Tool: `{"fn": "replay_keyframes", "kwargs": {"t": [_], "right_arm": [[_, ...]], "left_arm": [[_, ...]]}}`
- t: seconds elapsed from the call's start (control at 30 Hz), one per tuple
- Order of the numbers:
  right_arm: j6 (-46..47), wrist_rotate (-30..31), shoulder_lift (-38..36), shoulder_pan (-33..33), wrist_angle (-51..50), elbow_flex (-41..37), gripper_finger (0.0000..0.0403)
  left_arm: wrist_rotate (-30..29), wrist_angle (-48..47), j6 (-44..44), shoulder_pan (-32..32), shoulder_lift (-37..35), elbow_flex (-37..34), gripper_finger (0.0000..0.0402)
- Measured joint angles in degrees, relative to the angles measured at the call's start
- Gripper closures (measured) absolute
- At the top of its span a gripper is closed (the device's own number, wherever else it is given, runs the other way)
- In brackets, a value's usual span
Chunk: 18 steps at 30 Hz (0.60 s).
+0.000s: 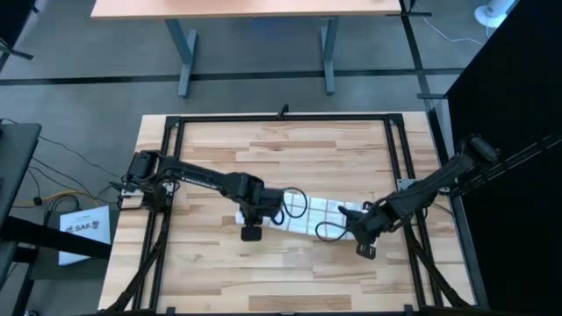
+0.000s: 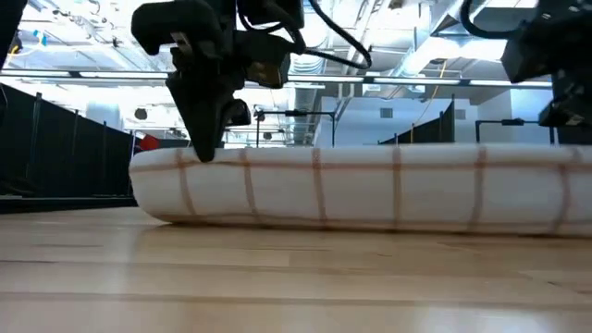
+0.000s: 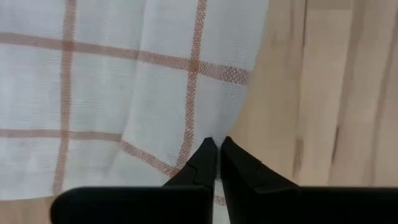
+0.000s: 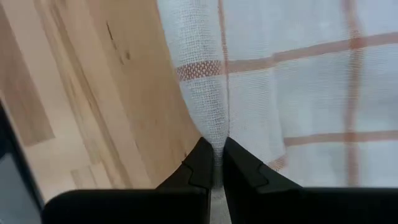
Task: Roll towel
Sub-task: Roll the towel
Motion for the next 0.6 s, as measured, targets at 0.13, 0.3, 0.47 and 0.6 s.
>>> {"fn": "replay_keyframes", "kwargs": {"t": [0.13,0.3,0.47,0.6], "right_arm": [[-0.04,0.17,-4.12,-4.07,-3.78,0.02,0.0391],[-4.22,0.31,-5.92,-11.58,-7.84,0.02,0.0391],[-11.97,-1.2,-5.42,-21.01,-8.57,0.02,0.0391],[-18.02,-3.87,-4.85,-29.65,-9.36,-0.57,0.0391]], "left_arm": [[1.04,-1.47,4.8,3.2,-0.49,0.0,0.04],[0.6,-0.97,10.39,8.05,-0.69,0.04,0.04],[0.77,-0.8,16.46,13.76,-0.69,0.04,0.04],[3.81,-0.77,22.05,18.95,-0.69,0.04,0.04]]}}
